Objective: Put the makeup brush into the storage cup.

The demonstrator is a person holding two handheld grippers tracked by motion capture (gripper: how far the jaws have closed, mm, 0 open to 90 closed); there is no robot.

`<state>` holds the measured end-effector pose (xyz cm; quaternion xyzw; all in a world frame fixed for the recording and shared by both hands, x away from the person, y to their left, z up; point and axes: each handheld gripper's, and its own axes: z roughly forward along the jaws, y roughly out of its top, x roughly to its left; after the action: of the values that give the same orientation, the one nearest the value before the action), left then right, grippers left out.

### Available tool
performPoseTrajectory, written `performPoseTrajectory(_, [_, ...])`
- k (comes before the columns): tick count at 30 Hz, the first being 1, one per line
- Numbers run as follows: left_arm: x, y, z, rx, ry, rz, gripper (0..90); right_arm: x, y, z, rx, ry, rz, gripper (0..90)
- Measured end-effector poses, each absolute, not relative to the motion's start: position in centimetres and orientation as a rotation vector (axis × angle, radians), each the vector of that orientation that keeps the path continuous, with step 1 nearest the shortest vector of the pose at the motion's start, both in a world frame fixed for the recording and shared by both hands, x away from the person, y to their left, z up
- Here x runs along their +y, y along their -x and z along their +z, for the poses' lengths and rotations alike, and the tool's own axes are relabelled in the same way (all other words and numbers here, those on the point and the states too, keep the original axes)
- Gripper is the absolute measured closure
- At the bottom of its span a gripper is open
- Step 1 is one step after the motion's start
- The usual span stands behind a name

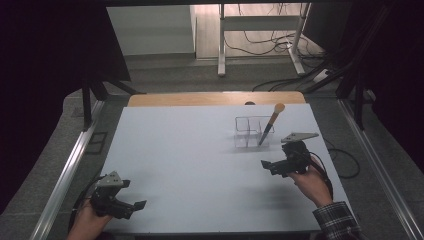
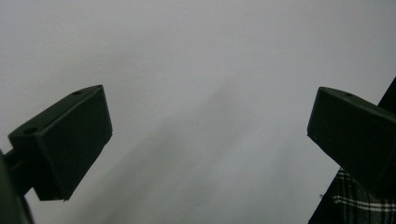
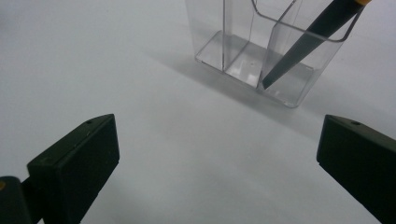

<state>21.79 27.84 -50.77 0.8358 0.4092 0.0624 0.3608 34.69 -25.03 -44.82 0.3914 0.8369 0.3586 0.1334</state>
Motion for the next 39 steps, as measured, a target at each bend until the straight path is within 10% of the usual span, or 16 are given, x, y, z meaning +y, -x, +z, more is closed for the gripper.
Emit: performPoseTrajectory(39, [27.8,-21.8,-50.8,1.057,-2.159,0.165,0.5,-26.6,-31.4,-45.4,2.433,-1.129,1.030,0.0])
